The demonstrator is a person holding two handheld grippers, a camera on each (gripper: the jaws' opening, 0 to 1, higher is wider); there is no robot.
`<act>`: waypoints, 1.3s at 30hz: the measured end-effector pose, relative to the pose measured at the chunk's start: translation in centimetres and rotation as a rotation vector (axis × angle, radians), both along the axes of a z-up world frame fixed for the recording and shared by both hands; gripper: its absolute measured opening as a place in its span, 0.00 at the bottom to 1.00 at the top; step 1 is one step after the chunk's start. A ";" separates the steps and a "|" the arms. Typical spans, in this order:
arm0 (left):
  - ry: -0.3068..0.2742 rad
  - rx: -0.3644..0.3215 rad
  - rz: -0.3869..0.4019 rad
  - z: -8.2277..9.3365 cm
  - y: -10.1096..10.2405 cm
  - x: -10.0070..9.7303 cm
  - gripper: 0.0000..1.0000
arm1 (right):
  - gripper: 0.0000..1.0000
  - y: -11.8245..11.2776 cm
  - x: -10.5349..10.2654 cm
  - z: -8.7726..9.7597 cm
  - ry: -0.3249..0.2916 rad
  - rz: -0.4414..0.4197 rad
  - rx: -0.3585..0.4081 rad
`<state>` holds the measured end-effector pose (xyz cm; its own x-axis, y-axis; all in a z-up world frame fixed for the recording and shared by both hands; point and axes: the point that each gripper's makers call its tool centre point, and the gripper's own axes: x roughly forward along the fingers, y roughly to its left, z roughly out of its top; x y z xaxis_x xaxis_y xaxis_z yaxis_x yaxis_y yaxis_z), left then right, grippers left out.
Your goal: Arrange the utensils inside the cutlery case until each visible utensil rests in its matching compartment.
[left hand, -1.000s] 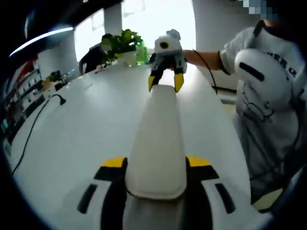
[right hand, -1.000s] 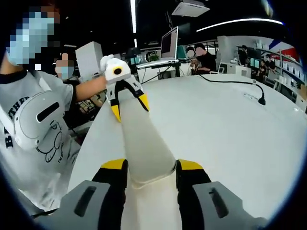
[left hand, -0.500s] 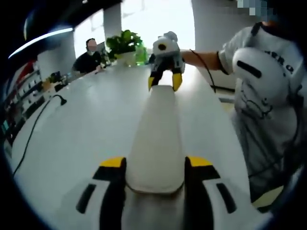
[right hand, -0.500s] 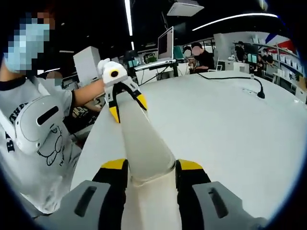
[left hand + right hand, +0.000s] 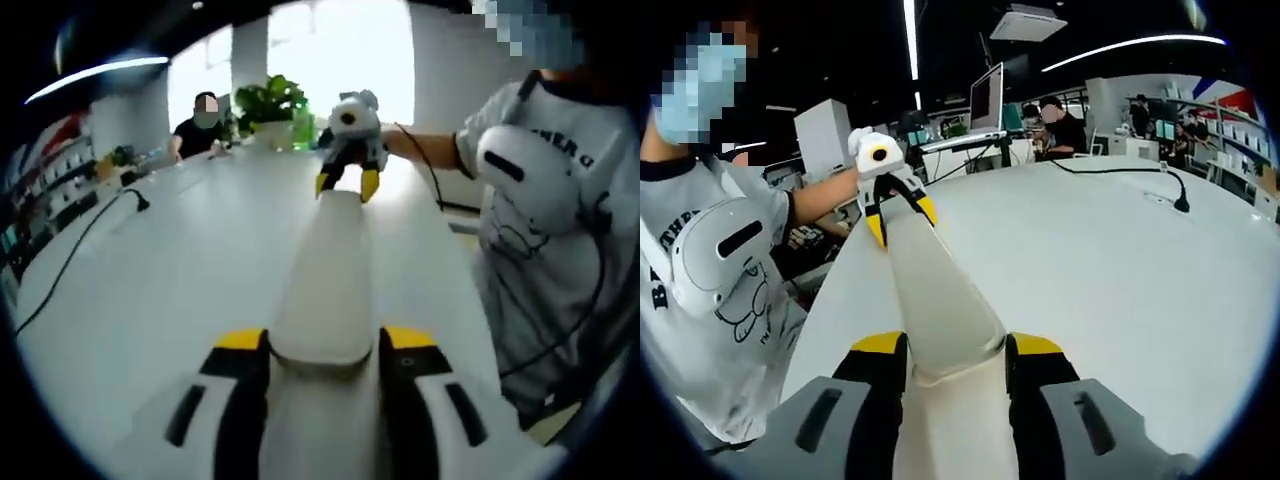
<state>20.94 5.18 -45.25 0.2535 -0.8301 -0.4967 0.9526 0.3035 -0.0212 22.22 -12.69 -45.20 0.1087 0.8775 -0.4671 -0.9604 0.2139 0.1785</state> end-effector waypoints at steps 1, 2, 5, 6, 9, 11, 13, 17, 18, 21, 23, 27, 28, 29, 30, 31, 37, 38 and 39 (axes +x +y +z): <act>0.000 -0.004 0.001 0.0 0.0 0.0 0.44 | 0.40 0.0 0.0 0.0 0.002 -0.001 0.004; -0.006 -0.008 0.005 0.1 0.1 0.1 0.43 | 0.40 0.0 0.0 0.0 0.001 -0.001 0.007; -0.006 -0.016 0.009 0.1 -0.1 0.2 0.43 | 0.40 -0.1 0.1 0.0 0.003 0.000 0.013; -0.004 -0.017 0.007 0.1 0.0 0.3 0.42 | 0.40 -0.1 0.0 0.0 0.002 0.000 0.015; 0.000 -0.024 0.006 0.1 -0.3 0.3 0.41 | 0.40 -0.2 0.0 0.0 0.002 -0.001 0.018; -0.001 -0.032 0.007 0.1 -0.4 0.2 0.41 | 0.40 -0.2 0.0 0.1 0.006 -0.005 0.022; -0.004 -0.041 0.011 0.3 -0.2 0.4 0.41 | 0.39 -0.1 0.0 0.2 0.006 -0.009 0.029; -0.009 -0.053 0.019 0.7 -0.3 0.6 0.41 | 0.39 -0.2 0.2 0.5 0.003 -0.014 0.038; -0.010 -0.052 0.019 0.7 -0.2 0.6 0.41 | 0.39 -0.2 0.2 0.4 0.003 -0.014 0.031; -0.009 -0.041 0.017 0.7 -0.2 0.7 0.41 | 0.39 -0.4 0.3 0.4 -0.001 -0.015 0.028; -0.012 -0.039 0.019 0.7 -0.3 0.7 0.42 | 0.39 -0.4 0.4 0.7 -0.005 -0.019 0.040; -0.015 -0.029 0.017 0.7 -0.4 0.7 0.42 | 0.39 -0.5 0.6 0.9 -0.012 -0.019 0.036; -0.015 -0.026 0.016 0.7 -0.4 0.7 0.42 | 0.39 -0.5 0.6 0.9 -0.011 -0.018 0.034; -0.014 -0.023 0.015 0.7 -0.5 0.7 0.42 | 0.39 -0.5 0.7 0.9 -0.011 -0.018 0.033; -0.012 -0.020 0.013 0.7 -0.4 0.8 0.42 | 0.39 -0.6 0.7 1.0 -0.010 -0.018 0.032; -0.010 -0.017 0.013 0.7 -0.3 0.9 0.42 | 0.39 -0.6 0.8 1.1 -0.009 -0.019 0.035; 0.002 0.000 0.005 0.6 -0.2 1.1 0.42 | 0.39 -0.7 1.2 1.4 0.020 -0.029 0.044; 0.003 0.003 0.003 0.6 -0.2 1.2 0.42 | 0.39 -0.7 1.2 1.4 0.023 -0.031 0.045; 0.001 0.007 0.001 0.6 -0.2 1.3 0.42 | 0.39 -0.8 1.2 1.4 0.023 -0.034 0.043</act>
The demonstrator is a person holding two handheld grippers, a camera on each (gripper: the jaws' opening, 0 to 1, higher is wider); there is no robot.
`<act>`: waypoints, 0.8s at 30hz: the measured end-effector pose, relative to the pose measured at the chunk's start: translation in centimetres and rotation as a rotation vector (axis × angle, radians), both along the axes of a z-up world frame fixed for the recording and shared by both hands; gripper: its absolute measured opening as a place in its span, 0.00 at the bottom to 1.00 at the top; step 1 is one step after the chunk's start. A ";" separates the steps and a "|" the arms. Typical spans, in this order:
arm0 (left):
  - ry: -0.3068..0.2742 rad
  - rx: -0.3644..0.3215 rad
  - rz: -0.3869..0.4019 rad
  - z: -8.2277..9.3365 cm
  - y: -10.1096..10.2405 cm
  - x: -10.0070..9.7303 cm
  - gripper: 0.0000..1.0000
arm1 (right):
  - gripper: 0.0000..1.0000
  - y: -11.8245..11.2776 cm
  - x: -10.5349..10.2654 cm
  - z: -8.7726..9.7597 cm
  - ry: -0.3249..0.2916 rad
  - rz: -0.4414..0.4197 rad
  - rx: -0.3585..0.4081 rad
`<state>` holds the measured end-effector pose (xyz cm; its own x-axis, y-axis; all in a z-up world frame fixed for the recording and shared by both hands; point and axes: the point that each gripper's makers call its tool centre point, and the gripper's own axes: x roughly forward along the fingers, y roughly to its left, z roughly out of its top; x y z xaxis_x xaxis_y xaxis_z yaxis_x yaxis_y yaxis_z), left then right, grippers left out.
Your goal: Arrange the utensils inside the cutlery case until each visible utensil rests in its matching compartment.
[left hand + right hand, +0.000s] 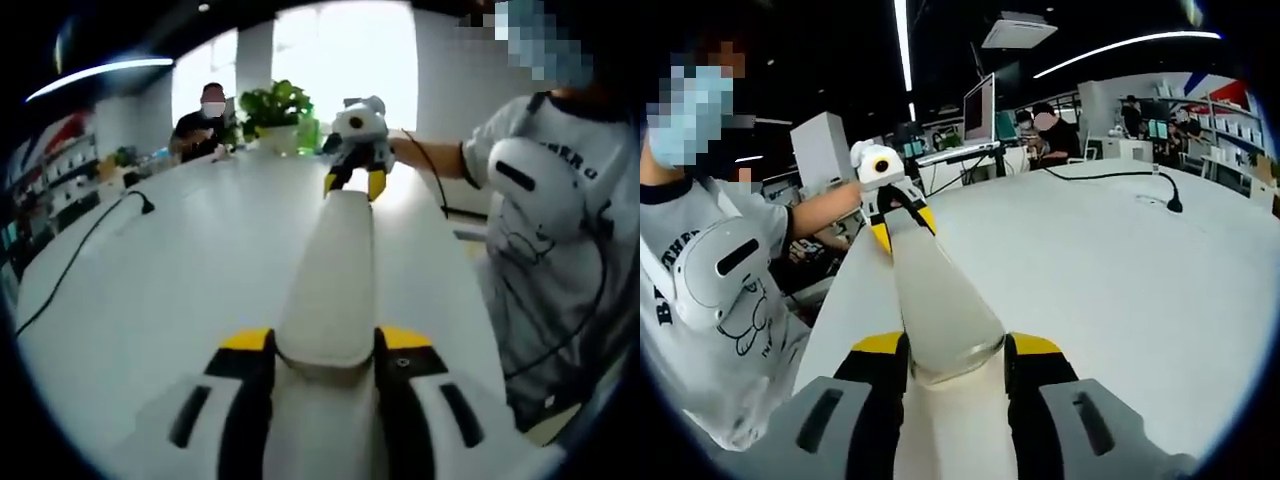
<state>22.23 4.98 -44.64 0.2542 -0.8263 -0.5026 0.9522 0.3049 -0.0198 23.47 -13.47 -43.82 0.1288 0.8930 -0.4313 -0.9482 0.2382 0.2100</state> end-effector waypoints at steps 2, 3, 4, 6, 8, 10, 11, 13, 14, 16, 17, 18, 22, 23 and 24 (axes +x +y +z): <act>-0.006 0.016 -0.006 0.1 0.0 0.1 0.42 | 0.39 -0.1 -0.1 0.1 0.000 -0.006 0.001; -0.008 0.022 -0.010 0.1 -0.1 0.0 0.41 | 0.39 -0.1 -0.1 0.2 -0.001 -0.008 0.002; -0.008 0.025 -0.013 0.1 -0.2 -0.1 0.41 | 0.39 -0.2 -0.3 0.3 0.001 -0.010 0.003; -0.011 0.025 -0.018 0.1 -0.3 -0.2 0.41 | 0.39 -0.4 -0.3 0.5 0.005 -0.015 0.006; -0.013 0.026 -0.020 0.1 -0.3 -0.2 0.41 | 0.39 -0.6 -0.4 0.7 0.007 -0.023 0.006; -0.017 0.029 -0.019 0.2 -0.2 -0.1 0.41 | 0.39 -0.6 -0.5 0.9 -0.001 -0.024 0.001; -0.018 0.030 -0.019 0.2 -0.2 0.0 0.42 | 0.39 -0.7 -0.4 0.9 -0.004 -0.024 -0.004; -0.017 0.031 -0.018 0.2 -0.2 0.0 0.42 | 0.39 -0.8 -0.3 0.9 -0.008 -0.023 -0.011; -0.018 0.031 -0.018 0.2 -0.2 0.0 0.42 | 0.39 -0.9 -0.2 0.9 -0.007 -0.023 -0.013; -0.019 0.033 -0.017 0.2 -0.2 0.1 0.42 | 0.39 -0.9 -0.1 0.7 0.002 -0.024 -0.016; -0.020 0.034 -0.017 0.1 -0.2 0.1 0.42 | 0.39 -1.0 -0.1 0.5 0.006 -0.024 -0.017; -0.019 0.035 -0.017 0.1 -0.2 0.1 0.42 | 0.39 -0.9 -0.1 0.4 0.008 -0.025 -0.018; -0.021 0.041 -0.018 0.1 -0.1 0.0 0.42 | 0.39 -0.9 -0.3 0.1 0.014 -0.027 -0.019; -0.023 0.044 -0.019 0.1 -0.1 0.0 0.42 | 0.39 -0.9 -0.3 0.1 0.012 -0.027 -0.021; -0.024 0.047 -0.020 0.1 0.0 0.0 0.42 | 0.39 -0.9 -0.4 0.0 0.012 -0.025 -0.024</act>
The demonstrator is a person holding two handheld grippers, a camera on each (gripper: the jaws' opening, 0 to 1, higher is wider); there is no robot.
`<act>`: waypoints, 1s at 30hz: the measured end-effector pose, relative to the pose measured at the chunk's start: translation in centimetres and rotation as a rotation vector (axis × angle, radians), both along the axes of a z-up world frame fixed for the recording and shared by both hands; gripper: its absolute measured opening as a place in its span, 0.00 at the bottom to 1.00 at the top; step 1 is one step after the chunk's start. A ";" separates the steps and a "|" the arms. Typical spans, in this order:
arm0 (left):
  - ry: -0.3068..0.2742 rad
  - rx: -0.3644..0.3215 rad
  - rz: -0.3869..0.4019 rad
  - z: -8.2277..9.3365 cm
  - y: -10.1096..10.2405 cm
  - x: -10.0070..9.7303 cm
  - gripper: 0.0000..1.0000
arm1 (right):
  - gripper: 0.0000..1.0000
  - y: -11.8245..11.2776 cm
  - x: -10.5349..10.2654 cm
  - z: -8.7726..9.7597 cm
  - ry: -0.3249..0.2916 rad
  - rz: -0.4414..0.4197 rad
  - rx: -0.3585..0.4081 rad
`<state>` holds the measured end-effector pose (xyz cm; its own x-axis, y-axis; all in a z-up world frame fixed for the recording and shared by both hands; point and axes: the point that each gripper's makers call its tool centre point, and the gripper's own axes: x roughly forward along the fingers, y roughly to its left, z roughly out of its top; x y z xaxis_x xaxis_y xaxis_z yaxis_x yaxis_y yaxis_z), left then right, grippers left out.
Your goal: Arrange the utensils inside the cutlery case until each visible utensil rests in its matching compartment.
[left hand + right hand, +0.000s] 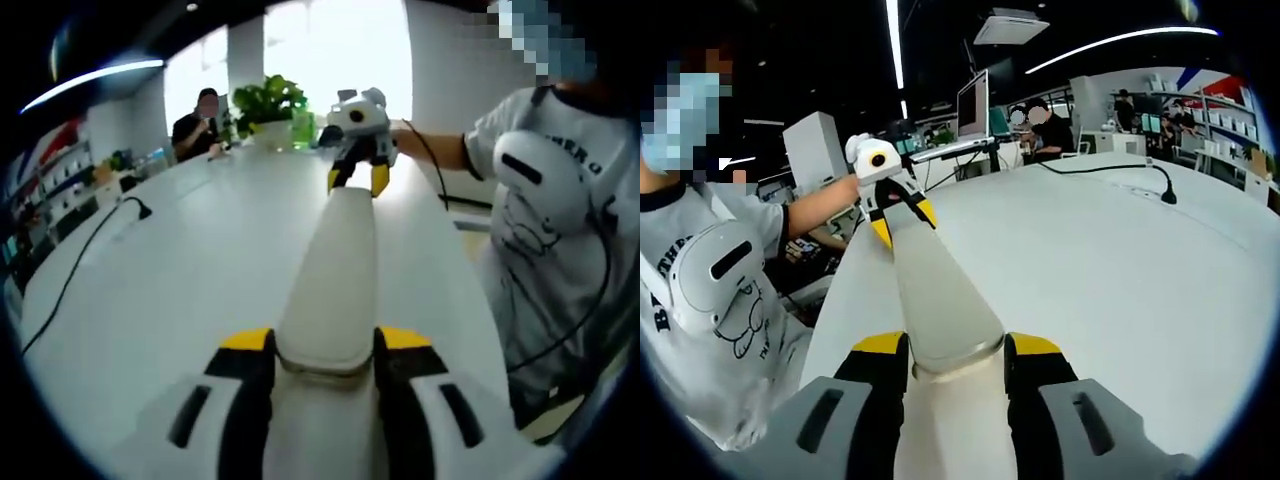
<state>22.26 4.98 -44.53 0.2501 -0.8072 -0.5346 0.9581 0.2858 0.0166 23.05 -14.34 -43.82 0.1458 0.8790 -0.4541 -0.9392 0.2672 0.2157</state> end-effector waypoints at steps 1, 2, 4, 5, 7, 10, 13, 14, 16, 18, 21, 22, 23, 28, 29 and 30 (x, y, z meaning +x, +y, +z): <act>-0.003 0.004 0.000 0.0 0.1 0.0 0.42 | 0.39 0.0 0.0 0.0 -0.001 0.000 -0.001; -0.005 0.007 -0.001 0.0 0.1 0.1 0.42 | 0.39 0.0 0.0 0.0 -0.003 0.001 -0.003; -0.005 0.007 0.000 0.0 0.1 0.1 0.42 | 0.39 0.0 0.0 0.0 -0.007 0.003 -0.014; -0.003 0.006 0.000 0.0 0.1 0.1 0.42 | 0.39 0.0 0.0 -0.1 -0.008 0.004 -0.018; -0.006 0.006 -0.001 0.0 0.1 0.1 0.42 | 0.39 0.0 -0.1 -0.1 -0.009 0.005 -0.024; -0.008 0.005 -0.003 0.1 0.1 0.0 0.42 | 0.39 0.0 -0.3 -0.1 -0.016 0.007 -0.027; -0.008 0.006 -0.004 0.1 0.1 -0.1 0.42 | 0.39 0.0 -0.4 -0.5 -0.030 0.012 -0.046; -0.007 0.007 -0.004 0.0 0.0 -0.1 0.42 | 0.39 0.0 -0.3 -0.7 -0.035 0.013 -0.053; 0.000 0.004 -0.001 0.0 -0.1 -0.2 0.42 | 0.39 0.0 -0.3 -0.7 -0.036 0.013 -0.051; -0.002 0.003 0.001 0.0 -0.1 -0.2 0.42 | 0.39 0.0 -0.3 -0.7 -0.038 0.012 -0.048; -0.008 0.007 0.001 0.0 -0.1 -0.2 0.42 | 0.38 0.0 -0.3 -0.7 -0.039 0.012 -0.047; -0.010 0.009 0.001 0.0 0.0 -0.3 0.42 | 0.38 0.0 -0.3 -0.7 -0.041 0.013 -0.046; -0.014 0.011 0.001 0.0 0.0 -0.2 0.41 | 0.38 0.1 -0.3 -0.7 -0.041 0.014 -0.046; -0.012 0.017 0.000 0.1 0.2 -0.4 0.41 | 0.38 0.3 -0.4 -0.6 -0.034 0.018 -0.037; -0.012 0.019 -0.001 0.0 0.2 -0.4 0.41 | 0.38 0.3 -0.5 -0.5 -0.029 0.022 -0.029; -0.011 0.018 0.000 0.1 0.2 -0.4 0.41 | 0.38 0.3 -0.5 -0.4 -0.018 0.023 -0.023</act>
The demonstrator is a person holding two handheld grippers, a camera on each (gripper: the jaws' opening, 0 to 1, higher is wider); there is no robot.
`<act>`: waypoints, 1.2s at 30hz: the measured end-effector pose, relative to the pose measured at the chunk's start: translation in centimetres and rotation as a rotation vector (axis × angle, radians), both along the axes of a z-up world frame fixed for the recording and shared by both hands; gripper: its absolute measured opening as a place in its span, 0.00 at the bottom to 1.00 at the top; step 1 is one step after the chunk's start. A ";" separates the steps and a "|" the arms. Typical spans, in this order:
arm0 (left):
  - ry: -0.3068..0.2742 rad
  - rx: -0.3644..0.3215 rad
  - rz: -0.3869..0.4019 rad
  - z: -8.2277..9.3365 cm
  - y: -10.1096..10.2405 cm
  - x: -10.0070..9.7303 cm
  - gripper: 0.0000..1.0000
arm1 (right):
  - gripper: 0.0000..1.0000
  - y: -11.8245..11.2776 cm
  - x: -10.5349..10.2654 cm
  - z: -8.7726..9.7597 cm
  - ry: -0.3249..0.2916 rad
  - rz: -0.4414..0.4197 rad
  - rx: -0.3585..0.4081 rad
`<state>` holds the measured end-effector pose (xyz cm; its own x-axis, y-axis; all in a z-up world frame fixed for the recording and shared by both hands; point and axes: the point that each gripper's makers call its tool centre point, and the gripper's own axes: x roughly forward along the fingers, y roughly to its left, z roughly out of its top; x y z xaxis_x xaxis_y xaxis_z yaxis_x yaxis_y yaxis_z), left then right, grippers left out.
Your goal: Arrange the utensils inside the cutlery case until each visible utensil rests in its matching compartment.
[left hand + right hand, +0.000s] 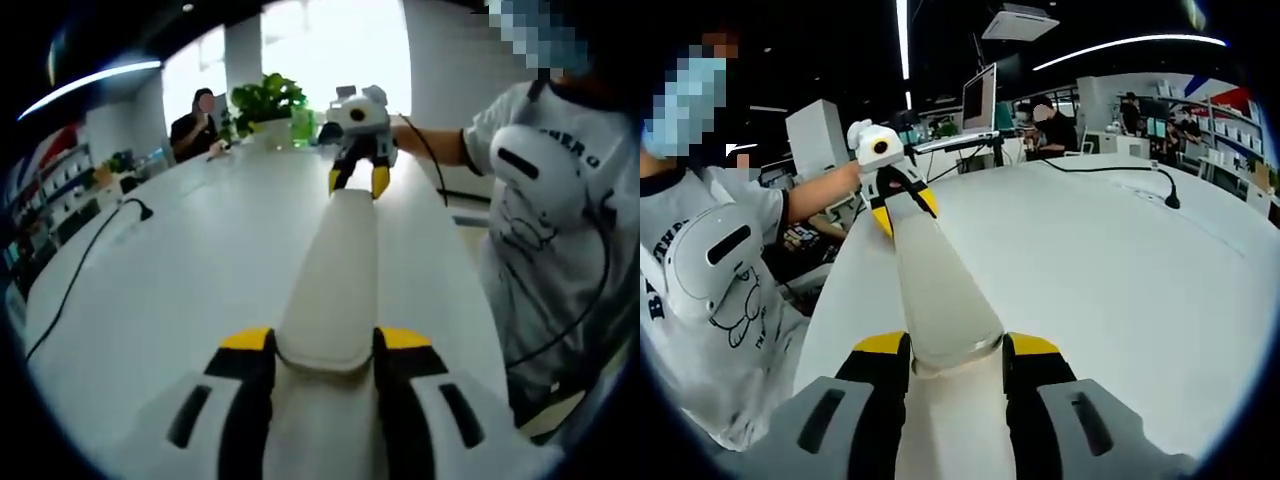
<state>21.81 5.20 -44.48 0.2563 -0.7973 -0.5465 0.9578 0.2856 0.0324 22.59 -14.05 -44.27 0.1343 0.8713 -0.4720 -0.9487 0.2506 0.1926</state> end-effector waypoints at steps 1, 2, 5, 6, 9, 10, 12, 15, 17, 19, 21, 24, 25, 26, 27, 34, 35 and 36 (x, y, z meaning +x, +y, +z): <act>0.003 -0.002 0.004 0.0 0.0 0.0 0.41 | 0.38 0.0 0.1 0.1 0.010 -0.003 0.010; 0.004 -0.005 0.007 0.1 0.0 0.1 0.41 | 0.37 -0.1 0.2 0.1 0.018 -0.006 0.016; 0.009 -0.011 0.012 0.2 0.1 0.5 0.41 | 0.37 -0.1 0.4 0.3 0.024 -0.014 0.026; 0.009 -0.011 0.012 0.2 0.1 0.5 0.41 | 0.37 -0.1 0.4 0.2 0.026 -0.014 0.025; 0.004 -0.009 0.010 0.2 0.2 0.5 0.41 | 0.37 -0.2 0.4 0.1 0.026 -0.007 0.015; 0.004 -0.009 0.010 0.2 0.2 0.5 0.41 | 0.37 -0.2 0.4 0.1 0.024 -0.007 0.015; -0.005 -0.004 0.010 0.3 0.1 0.4 0.41 | 0.37 -0.3 0.5 0.1 0.016 -0.007 0.015; -0.011 0.002 0.008 0.3 0.1 0.4 0.41 | 0.37 -0.3 0.5 0.1 0.016 -0.008 0.016; -0.007 -0.002 0.006 0.4 0.2 0.3 0.41 | 0.36 -0.4 0.4 0.1 0.014 -0.005 0.013; -0.009 0.001 0.006 0.4 0.1 0.3 0.41 | 0.36 -0.4 0.2 0.0 0.003 -0.001 0.001; -0.010 0.000 0.006 0.4 0.1 0.3 0.41 | 0.36 -0.5 0.2 0.0 -0.010 0.001 -0.005; -0.013 0.000 0.007 0.4 0.2 0.3 0.41 | 0.36 -0.5 0.2 0.0 -0.011 0.000 -0.004; -0.016 0.001 0.006 0.4 0.2 0.3 0.41 | 0.36 -0.5 0.2 0.0 -0.010 -0.001 -0.003; -0.017 0.002 0.006 0.4 0.2 0.3 0.41 | 0.36 -0.5 0.2 0.0 -0.010 -0.001 -0.002; -0.017 0.002 0.005 0.5 0.2 0.3 0.41 | 0.36 -0.5 0.2 0.0 -0.010 -0.001 -0.002; -0.023 0.004 0.004 0.5 0.1 0.2 0.41 | 0.36 -0.5 0.1 0.0 -0.022 -0.003 -0.006; -0.022 0.003 0.005 0.5 0.1 0.2 0.41 | 0.36 -0.5 0.1 0.0 -0.028 -0.002 -0.007; -0.022 0.002 0.005 0.5 0.1 0.2 0.41 | 0.36 -0.5 0.1 0.0 -0.030 -0.003 -0.009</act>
<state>22.03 5.25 -43.94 0.2723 -0.7948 -0.5424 0.9554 0.2901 0.0544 22.68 -14.57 -44.22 0.1507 0.8667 -0.4756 -0.9534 0.2546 0.1617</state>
